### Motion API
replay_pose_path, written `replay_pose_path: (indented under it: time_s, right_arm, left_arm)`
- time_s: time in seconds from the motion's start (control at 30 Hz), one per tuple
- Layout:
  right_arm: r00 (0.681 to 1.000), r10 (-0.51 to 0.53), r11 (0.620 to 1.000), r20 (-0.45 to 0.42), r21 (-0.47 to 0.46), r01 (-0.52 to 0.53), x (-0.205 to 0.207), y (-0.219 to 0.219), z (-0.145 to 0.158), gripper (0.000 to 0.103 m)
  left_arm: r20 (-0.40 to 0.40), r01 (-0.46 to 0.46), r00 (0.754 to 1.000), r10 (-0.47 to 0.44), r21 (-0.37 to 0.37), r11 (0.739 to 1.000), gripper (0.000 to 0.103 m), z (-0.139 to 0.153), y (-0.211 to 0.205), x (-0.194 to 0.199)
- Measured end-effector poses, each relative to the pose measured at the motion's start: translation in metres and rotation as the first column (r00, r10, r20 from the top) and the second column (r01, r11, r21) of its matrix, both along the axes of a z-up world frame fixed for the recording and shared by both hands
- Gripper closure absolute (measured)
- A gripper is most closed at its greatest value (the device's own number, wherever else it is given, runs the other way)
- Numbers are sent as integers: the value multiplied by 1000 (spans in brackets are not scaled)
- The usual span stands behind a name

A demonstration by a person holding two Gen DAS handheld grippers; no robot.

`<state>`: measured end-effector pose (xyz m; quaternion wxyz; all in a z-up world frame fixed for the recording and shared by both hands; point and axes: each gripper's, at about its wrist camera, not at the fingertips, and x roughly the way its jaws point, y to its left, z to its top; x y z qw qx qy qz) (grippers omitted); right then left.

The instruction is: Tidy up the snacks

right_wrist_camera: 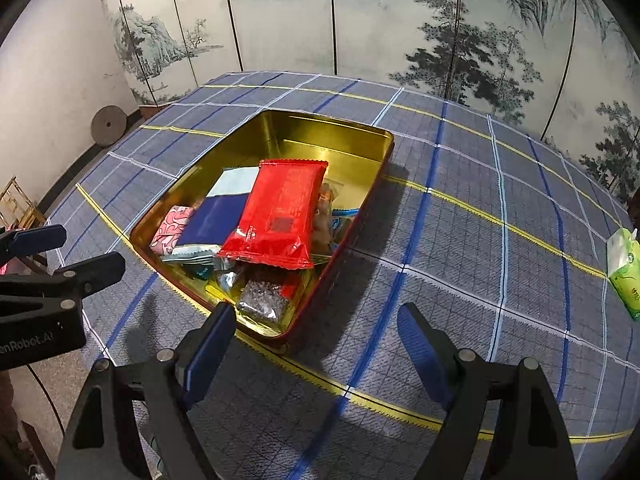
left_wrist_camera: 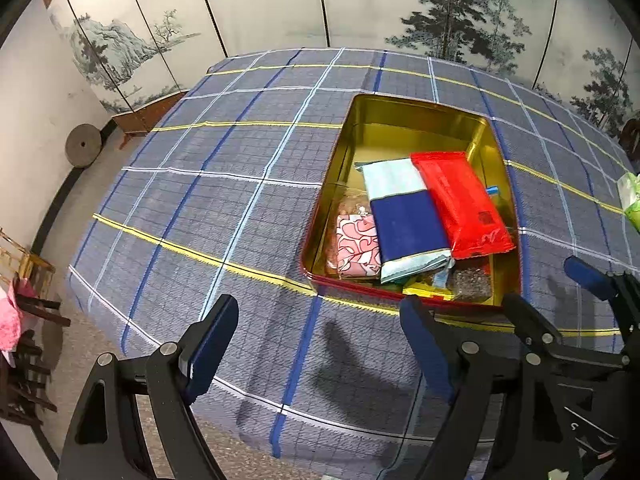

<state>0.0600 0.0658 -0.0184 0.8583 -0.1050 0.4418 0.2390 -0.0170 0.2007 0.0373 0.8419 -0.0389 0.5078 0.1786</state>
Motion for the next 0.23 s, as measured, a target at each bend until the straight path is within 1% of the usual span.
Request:
replay_pose_path:
  time_s: [0.23]
  right_arm:
    - [1000,-6,1000,1,-1,6,1,-1,0,18]
  left_arm:
    - [14,21,1000,-21,2,1000,23,3,-4,1]
